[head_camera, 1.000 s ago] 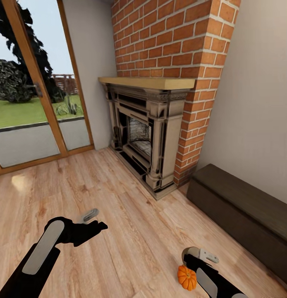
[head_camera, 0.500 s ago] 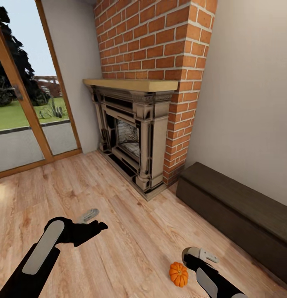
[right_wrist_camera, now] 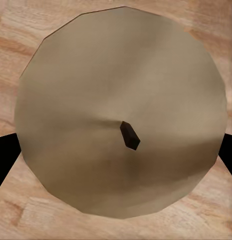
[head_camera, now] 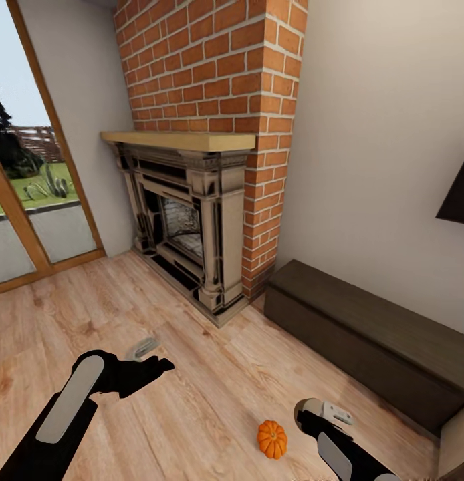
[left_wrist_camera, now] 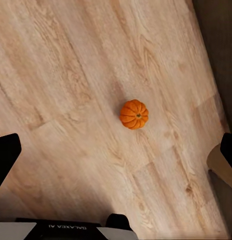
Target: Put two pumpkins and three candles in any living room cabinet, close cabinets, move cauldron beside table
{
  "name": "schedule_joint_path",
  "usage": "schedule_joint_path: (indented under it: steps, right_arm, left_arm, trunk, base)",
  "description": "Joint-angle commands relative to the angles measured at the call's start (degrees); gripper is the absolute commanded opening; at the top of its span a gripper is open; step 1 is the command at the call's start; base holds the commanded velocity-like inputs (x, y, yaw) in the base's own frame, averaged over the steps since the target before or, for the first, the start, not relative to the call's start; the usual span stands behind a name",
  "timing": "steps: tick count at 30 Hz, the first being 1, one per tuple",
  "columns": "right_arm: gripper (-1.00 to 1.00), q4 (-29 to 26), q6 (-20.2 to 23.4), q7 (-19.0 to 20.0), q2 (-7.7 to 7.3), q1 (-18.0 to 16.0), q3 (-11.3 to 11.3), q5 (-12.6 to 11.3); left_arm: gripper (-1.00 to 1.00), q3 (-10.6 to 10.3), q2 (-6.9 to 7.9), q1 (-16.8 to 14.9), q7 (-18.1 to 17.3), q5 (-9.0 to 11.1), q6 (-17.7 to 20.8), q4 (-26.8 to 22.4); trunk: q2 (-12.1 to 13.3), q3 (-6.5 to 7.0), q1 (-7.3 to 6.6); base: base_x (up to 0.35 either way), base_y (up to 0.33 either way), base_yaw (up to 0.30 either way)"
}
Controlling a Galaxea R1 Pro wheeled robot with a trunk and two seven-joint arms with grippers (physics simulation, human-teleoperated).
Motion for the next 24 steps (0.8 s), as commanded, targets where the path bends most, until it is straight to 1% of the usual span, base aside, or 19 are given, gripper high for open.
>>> schedule_joint_path:
  steps: [1, 16, 21, 24]
  right_arm:
    - [-1.00, -0.14, 0.17, -0.48, -0.06, -0.05, 0.49, -0.27]
    - [-1.00, -0.14, 0.17, -0.48, -0.06, -0.04, 0.50, -0.27]
    - [-1.00, -0.14, 0.17, -0.48, -0.06, -0.05, 0.50, -0.27]
    - [-1.00, -0.14, 0.17, -0.48, -0.06, -0.05, 0.50, -0.27]
  left_arm:
    - [1.00, -0.06, 0.05, -0.03, 0.60, 0.53, 0.03, -0.07]
    - [1.00, -0.06, 0.05, -0.05, 0.61, 0.53, 0.04, -0.02]
    - [1.00, -0.06, 0.05, -0.04, 0.61, 0.53, 0.01, 0.01]
    - [1.00, -0.06, 0.05, -0.04, 0.61, 0.53, 0.03, -0.02]
  trunk:
    - [-0.04, 0.00, 0.00]
    - [-0.04, 0.83, 0.00]
    - [1.97, 2.02, -1.10]
    - [1.97, 2.19, -1.10]
  base:
    - [0.000, 0.000, -0.250]
    - [0.000, 0.000, -0.250]
    - [0.000, 0.000, -0.250]
    - [0.000, 0.000, -0.250]
